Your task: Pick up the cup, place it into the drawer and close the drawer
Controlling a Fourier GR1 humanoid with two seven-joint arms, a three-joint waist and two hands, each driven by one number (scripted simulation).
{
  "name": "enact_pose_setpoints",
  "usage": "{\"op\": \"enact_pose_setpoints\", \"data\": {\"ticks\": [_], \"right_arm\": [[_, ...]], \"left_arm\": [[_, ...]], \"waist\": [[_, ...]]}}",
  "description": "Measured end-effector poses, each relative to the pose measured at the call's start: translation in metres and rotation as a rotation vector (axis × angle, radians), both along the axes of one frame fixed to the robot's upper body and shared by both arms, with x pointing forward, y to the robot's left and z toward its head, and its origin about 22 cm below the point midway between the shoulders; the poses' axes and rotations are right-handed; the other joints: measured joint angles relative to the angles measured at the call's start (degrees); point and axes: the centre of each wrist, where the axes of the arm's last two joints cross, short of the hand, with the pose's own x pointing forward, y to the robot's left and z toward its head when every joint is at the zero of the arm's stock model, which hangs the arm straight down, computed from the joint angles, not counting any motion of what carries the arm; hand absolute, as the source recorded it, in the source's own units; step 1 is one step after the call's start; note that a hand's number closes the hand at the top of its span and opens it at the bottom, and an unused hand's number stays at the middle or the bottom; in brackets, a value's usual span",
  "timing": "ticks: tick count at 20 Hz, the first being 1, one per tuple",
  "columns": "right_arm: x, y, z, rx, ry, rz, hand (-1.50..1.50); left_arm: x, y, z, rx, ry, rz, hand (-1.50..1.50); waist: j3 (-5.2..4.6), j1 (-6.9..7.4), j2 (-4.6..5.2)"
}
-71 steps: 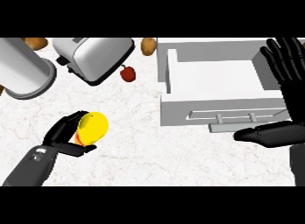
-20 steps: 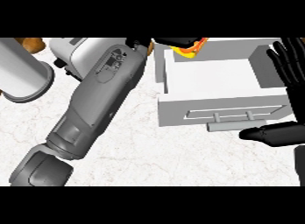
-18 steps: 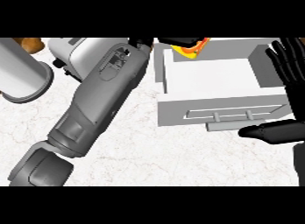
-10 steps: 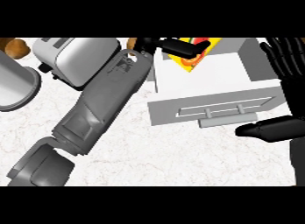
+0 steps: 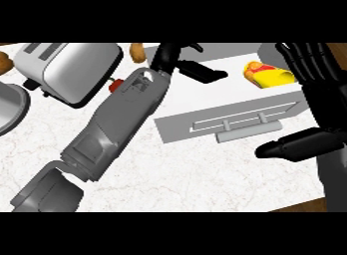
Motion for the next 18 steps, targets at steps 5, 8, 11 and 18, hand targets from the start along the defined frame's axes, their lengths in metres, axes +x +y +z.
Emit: {"op": "enact_pose_setpoints", "data": {"ticks": [5, 8, 11, 18], "right_arm": [[0.002, 0.018, -0.002, 0.002, 0.019, 0.187, 1.50], [0.001, 0.029, -0.004, -0.032, 0.043, 0.329, 1.50], [0.000, 0.031, -0.008, -0.146, 0.092, 0.421, 1.50], [-0.012, 0.016, -0.017, -0.493, 0.186, 0.420, -1.50]], "left_arm": [[-0.002, -0.001, 0.002, -0.136, -0.020, -0.024, -1.50], [-0.002, -0.004, 0.010, -0.233, -0.052, -0.037, -1.50], [-0.002, -0.006, 0.017, -0.304, -0.089, -0.020, -1.50], [-0.001, -0.003, 0.013, -0.369, -0.121, 0.043, -1.50]], "waist": [[-0.05, -0.43, 0.13], [-0.08, -0.22, -0.14], [-0.10, 0.48, -0.47], [-0.07, 3.94, -1.43]]}}
